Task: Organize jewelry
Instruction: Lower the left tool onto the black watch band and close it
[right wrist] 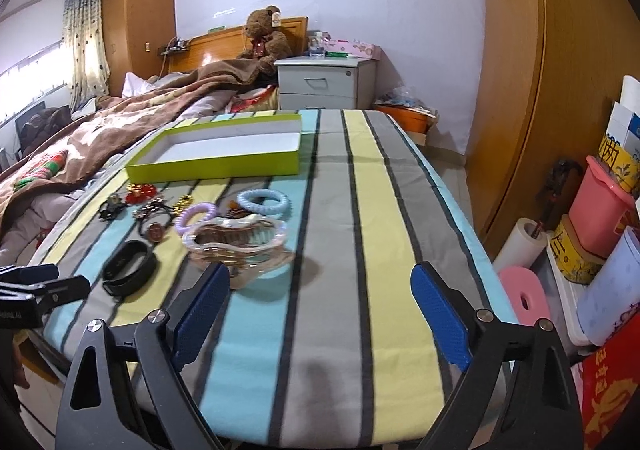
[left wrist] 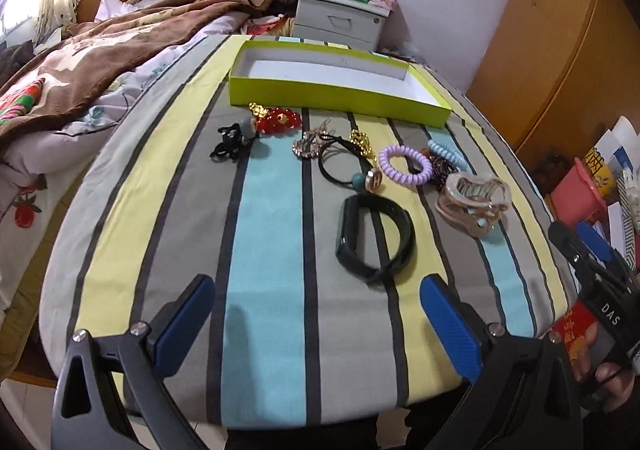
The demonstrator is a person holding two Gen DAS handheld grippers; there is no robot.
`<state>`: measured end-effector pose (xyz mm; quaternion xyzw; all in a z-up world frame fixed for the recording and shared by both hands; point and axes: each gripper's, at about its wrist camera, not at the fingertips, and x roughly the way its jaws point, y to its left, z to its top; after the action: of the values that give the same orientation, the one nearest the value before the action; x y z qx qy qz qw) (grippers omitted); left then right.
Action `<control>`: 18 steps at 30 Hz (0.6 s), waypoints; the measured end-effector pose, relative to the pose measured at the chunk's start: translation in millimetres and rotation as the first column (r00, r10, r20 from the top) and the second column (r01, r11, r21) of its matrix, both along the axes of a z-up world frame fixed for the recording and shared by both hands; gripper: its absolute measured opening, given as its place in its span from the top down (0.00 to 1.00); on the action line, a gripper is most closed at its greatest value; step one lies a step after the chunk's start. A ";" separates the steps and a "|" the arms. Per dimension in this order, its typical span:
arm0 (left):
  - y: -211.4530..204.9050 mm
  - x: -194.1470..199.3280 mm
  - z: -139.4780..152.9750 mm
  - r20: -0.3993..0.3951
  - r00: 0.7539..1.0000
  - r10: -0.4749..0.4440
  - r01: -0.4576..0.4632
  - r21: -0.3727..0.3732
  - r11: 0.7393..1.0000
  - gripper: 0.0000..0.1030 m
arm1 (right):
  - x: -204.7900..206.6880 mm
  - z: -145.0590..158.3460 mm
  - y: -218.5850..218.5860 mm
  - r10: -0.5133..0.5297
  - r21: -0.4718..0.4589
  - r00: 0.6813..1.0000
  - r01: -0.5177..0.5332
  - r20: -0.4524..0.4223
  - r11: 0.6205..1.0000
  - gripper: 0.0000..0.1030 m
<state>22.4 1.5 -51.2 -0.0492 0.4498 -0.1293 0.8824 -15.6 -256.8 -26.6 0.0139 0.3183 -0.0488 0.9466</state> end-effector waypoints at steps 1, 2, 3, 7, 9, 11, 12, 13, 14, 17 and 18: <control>-0.3 3.6 -0.8 -0.003 1.000 0.006 -0.006 -0.004 1.000 0.03 | 1.7 -1.2 -2.6 -0.006 0.002 1.000 0.006 -0.003 1.000 0.11; -1.0 6.9 -0.8 -0.003 1.000 0.005 -0.005 -0.011 1.000 0.04 | 3.1 -2.0 -3.9 -0.008 0.005 1.000 0.009 -0.006 1.000 0.11; -2.3 10.4 -1.7 -0.001 1.000 0.005 -0.005 -0.010 1.000 0.04 | 4.8 -3.3 -4.8 -0.009 0.008 1.000 0.009 -0.010 1.000 0.11; -9.6 25.3 -4.9 -0.012 1.000 0.000 0.000 0.011 1.000 0.12 | 11.9 -6.5 -4.4 0.004 0.012 1.000 -0.004 -0.022 1.000 0.11; -16.4 30.9 -5.7 -0.007 1.000 -0.013 0.013 0.044 0.999 0.19 | 15.2 -6.6 -2.1 0.017 0.012 1.000 -0.017 -0.022 1.000 0.11; -24.2 35.2 -7.2 -0.007 1.000 -0.025 0.025 0.086 0.996 0.26 | 18.6 -6.9 0.5 0.029 0.008 0.999 -0.029 -0.022 1.000 0.11; -27.5 37.5 -7.7 -0.009 0.999 -0.034 0.034 0.099 0.995 0.30 | 21.0 -6.9 1.6 0.035 0.006 0.999 -0.035 -0.023 0.999 0.11; -30.2 39.4 -8.6 -0.007 0.999 -0.040 0.041 0.109 0.993 0.32 | 22.2 -7.1 2.6 0.041 0.004 0.999 -0.041 -0.023 0.999 0.11; -33.1 40.5 -9.7 -0.009 0.999 -0.045 0.046 0.120 0.992 0.37 | 22.9 -6.8 3.4 0.045 0.004 0.999 -0.045 -0.023 0.999 0.11; -36.5 42.5 -12.8 -0.001 0.999 -0.045 0.045 0.147 0.988 0.39 | 28.2 -5.9 4.4 0.064 0.013 0.998 -0.063 -0.028 0.998 0.19; -37.4 42.7 -13.0 0.002 0.999 -0.043 0.043 0.157 0.987 0.40 | 29.8 -5.8 4.5 0.068 0.019 0.997 -0.068 -0.031 0.998 0.21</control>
<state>65.1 -35.9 -64.1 0.0304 0.4571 -0.1127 0.8817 14.3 -252.3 -32.4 0.0107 0.3340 -0.0140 0.9424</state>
